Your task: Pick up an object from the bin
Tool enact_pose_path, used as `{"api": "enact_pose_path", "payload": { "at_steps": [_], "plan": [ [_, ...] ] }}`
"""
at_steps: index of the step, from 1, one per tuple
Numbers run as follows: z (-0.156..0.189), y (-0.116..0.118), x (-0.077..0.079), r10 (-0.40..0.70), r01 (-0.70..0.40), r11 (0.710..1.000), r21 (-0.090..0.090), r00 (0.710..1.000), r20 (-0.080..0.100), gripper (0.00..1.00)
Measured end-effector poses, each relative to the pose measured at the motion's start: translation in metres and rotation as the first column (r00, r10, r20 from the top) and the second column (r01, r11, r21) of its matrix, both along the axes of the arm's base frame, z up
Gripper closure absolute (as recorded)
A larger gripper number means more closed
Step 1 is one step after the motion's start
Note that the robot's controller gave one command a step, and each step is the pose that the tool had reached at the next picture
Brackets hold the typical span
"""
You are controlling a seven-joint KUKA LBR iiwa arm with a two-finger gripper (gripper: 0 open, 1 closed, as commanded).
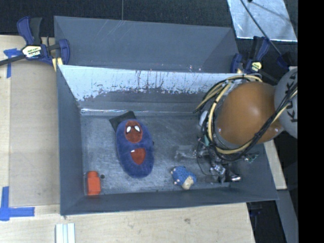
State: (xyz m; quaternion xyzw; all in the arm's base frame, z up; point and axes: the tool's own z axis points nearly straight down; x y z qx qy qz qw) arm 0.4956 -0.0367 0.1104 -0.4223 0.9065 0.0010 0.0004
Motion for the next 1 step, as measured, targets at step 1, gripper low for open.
{"api": "enact_pose_path", "payload": {
  "at_steps": [1],
  "plan": [
    [-0.0414, 0.0194, -0.0111, -0.029, 0.029, 1.0, 0.0, 1.0, 0.007, 0.0]
  ]
}}
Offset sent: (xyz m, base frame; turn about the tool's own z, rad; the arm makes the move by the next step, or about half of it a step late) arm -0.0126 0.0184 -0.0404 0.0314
